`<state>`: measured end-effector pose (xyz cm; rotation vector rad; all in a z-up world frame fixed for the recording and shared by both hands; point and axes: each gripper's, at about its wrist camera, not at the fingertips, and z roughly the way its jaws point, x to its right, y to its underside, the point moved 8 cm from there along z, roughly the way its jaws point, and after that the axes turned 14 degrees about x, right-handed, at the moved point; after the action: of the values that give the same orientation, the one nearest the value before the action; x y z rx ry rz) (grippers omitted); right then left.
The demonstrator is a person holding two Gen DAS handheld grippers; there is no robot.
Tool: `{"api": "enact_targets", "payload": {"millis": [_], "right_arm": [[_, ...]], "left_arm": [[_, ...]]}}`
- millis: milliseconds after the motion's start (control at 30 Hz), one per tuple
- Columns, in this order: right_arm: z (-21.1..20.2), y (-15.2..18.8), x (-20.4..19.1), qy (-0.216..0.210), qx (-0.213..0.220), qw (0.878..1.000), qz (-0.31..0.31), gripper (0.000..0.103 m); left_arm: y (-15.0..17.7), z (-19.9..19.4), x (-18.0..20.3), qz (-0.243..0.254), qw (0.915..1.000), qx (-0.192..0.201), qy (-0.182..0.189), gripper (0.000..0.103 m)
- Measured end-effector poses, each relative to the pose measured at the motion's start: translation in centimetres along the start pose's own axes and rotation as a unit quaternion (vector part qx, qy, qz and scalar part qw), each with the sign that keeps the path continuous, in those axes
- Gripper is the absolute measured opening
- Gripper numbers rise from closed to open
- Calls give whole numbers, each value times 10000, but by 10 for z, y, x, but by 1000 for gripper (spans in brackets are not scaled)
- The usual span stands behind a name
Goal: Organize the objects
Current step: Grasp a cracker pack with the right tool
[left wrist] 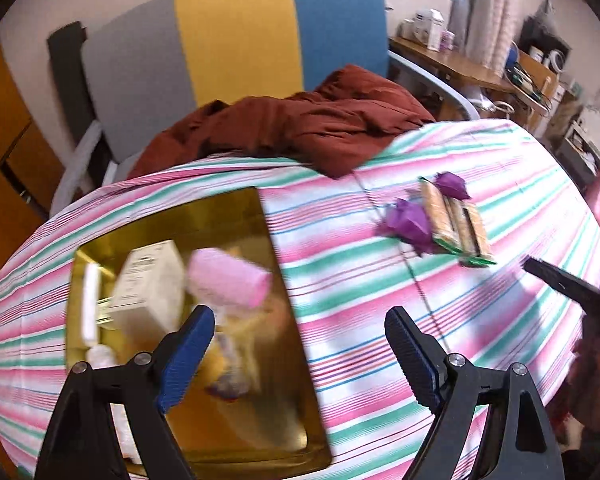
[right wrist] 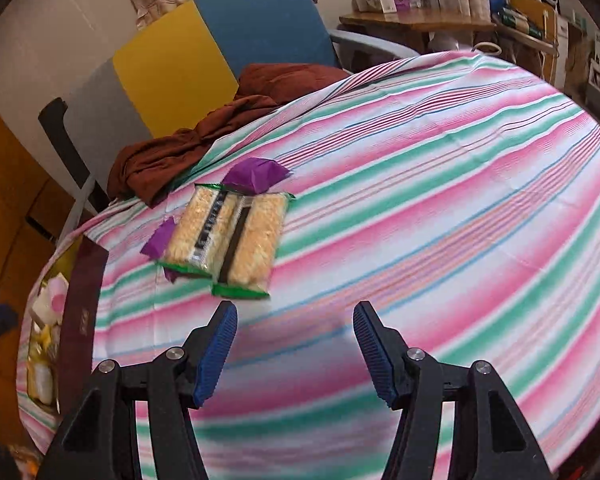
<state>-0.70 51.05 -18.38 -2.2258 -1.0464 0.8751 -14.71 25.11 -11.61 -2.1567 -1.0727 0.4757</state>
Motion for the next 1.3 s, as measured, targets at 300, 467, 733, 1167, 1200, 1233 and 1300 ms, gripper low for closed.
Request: {"api": "enact_targets", "payload": {"millis": [300, 467, 733, 1167, 1200, 1233, 1300], "right_arm": [[51, -19, -21, 272, -253, 9993, 24, 61], [72, -20, -28, 487, -385, 9980, -72, 61], [90, -14, -26, 842, -451, 9952, -217, 62], [98, -13, -31, 736, -486, 9954, -382, 47], [98, -13, -29, 723, -498, 9954, -394, 47], [97, -13, -27, 705, -510, 9955, -378, 47], [90, -13, -23, 621, -467, 9965, -311, 47]], "left_arm": [[5, 24, 22, 50, 9997, -193, 124, 88], [8, 33, 22, 46, 9994, -280, 180, 88], [7, 42, 22, -18, 9991, -323, 281, 88], [8, 50, 25, -31, 9984, -421, 389, 88], [7, 51, 26, -55, 9982, -434, 400, 88], [7, 52, 27, -78, 9981, -447, 420, 88], [4, 55, 30, -78, 9978, -469, 459, 88]]}}
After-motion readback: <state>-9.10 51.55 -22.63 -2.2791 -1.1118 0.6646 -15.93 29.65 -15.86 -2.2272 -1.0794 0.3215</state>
